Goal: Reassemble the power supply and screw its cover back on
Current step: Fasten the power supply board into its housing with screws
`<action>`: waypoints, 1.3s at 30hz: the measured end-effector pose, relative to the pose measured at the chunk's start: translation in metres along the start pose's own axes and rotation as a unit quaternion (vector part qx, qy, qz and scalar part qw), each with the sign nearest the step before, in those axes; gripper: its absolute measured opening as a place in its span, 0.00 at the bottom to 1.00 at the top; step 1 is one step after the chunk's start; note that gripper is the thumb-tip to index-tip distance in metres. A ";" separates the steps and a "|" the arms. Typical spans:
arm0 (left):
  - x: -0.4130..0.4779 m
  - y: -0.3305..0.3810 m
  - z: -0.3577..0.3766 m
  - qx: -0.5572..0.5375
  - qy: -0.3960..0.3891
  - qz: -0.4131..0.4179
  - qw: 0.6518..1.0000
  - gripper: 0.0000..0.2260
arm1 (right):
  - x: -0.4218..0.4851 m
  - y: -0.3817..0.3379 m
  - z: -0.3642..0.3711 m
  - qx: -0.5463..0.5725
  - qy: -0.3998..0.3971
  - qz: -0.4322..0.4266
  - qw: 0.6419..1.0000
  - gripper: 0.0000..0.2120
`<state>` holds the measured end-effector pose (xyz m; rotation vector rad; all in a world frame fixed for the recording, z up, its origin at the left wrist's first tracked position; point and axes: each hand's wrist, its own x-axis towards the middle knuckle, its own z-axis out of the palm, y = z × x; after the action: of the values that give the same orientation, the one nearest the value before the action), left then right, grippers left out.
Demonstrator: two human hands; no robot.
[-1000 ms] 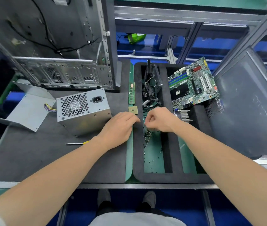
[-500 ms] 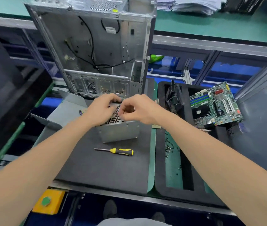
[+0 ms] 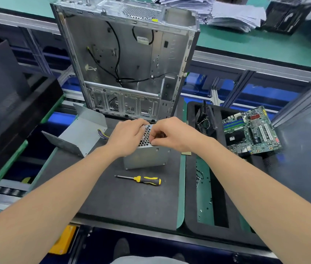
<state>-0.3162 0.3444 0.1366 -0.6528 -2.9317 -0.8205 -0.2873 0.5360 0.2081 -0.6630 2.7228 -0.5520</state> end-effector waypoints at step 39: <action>0.000 -0.002 -0.014 -0.008 -0.132 0.011 0.991 0.34 | -0.018 0.014 0.032 0.105 0.172 0.044 0.979 0.07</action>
<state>-0.3178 0.3362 0.1477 -0.8560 -3.1458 -0.8133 -0.2655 0.5466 0.1769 -0.4230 2.9291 -0.9974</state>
